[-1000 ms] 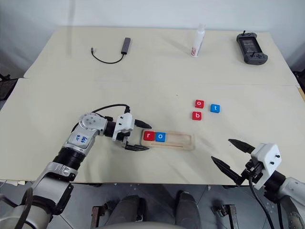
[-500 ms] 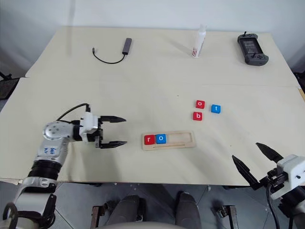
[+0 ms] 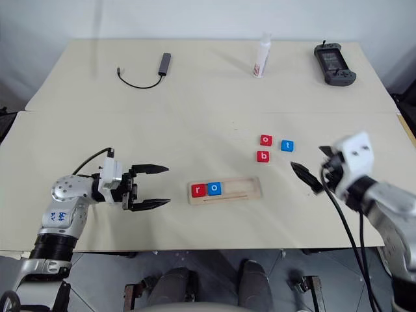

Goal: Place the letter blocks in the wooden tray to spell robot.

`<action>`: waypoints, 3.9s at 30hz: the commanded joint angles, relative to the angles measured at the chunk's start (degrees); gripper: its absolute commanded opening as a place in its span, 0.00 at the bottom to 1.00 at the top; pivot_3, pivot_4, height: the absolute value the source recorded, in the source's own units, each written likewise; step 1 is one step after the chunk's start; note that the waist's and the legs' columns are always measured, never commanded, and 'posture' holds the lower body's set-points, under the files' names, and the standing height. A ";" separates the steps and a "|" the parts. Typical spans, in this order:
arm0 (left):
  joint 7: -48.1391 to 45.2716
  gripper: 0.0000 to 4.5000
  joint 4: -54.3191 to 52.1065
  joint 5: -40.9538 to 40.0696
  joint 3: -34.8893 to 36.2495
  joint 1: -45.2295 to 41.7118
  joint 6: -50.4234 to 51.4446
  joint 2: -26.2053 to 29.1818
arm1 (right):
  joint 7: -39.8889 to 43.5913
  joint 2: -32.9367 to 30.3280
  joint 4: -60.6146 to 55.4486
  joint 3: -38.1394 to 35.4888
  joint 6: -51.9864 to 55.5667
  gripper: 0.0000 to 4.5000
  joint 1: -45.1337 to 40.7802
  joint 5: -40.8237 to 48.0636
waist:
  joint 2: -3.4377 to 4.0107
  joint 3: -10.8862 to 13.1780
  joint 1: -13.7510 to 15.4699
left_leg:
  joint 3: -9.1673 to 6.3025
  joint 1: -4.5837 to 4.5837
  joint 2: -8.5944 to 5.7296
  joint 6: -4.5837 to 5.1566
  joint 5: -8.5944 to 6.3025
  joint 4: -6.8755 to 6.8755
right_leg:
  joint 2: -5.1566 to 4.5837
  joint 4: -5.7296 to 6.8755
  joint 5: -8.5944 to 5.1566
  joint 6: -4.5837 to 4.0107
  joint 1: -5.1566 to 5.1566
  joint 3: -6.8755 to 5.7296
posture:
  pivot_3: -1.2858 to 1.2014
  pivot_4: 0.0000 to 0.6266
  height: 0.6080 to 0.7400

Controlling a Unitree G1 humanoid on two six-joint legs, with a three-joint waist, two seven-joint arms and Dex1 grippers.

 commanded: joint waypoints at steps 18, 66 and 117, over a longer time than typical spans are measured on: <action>7.63 0.99 -9.75 0.15 -0.81 6.10 1.47 -0.97 | -2.12 4.38 13.38 9.46 18.12 1.00 -21.37 -3.56 | 0.00 0.00 -0.21 | 0.00 -0.80 -0.08 -0.02 0.01 0.08 | -0.06 -0.05 0.02 0.05 -0.67 -0.21 | 0.52 0.24 1.00; 2.20 1.00 -7.99 -0.67 -6.63 0.48 3.81 -5.12 | -21.62 33.21 -29.35 -4.48 41.94 0.61 3.94 -10.57 | 0.02 -0.04 -0.79 | 0.13 -0.62 -0.07 -0.12 0.15 0.02 | -0.04 0.22 0.02 0.04 -0.74 -0.06 | 0.52 0.24 1.00; 9.84 1.00 -18.45 -0.95 -1.17 10.49 4.22 -1.19 | 47.36 1.46 18.01 29.44 -25.45 0.32 -21.44 -20.92 | -0.05 -0.01 -0.26 | 0.08 -0.67 -0.02 -0.02 0.10 0.47 | -0.06 0.21 0.08 0.10 -0.60 -0.12 | 0.52 0.24 1.00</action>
